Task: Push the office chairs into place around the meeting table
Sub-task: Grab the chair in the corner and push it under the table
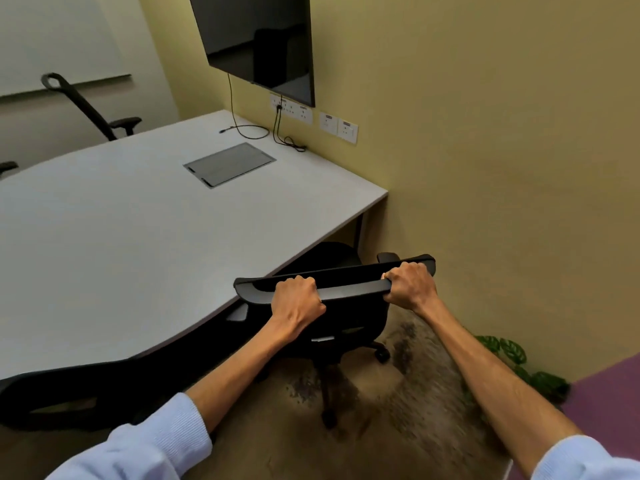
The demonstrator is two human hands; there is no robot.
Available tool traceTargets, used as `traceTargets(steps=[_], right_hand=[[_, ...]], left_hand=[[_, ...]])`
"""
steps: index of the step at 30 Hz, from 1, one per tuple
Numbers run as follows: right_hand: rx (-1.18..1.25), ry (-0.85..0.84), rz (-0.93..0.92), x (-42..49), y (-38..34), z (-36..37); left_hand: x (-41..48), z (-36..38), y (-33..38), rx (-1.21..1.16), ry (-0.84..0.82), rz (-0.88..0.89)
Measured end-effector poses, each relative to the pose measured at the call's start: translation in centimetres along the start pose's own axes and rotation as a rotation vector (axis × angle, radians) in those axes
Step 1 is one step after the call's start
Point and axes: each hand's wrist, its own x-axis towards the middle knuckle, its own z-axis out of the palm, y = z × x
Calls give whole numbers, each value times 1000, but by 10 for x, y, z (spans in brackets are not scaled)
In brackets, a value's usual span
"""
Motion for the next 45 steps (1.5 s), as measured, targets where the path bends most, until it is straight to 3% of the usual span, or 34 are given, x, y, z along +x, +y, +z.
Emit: traceTargets(steps=[7, 12, 22, 32, 45], right_hand=[[-38, 88, -105, 36, 76, 4], [-50, 4, -201, 73, 93, 16], [8, -9, -437, 168, 159, 21], [20, -13, -531, 246, 173, 36], [30, 5, -590, 315, 176, 40]], left_hand=[[37, 5, 57, -11, 18, -82], [56, 13, 66, 8, 2, -181], [130, 25, 112, 75, 30, -432], [187, 34, 111, 60, 10, -587], [239, 37, 91, 83, 28, -623]])
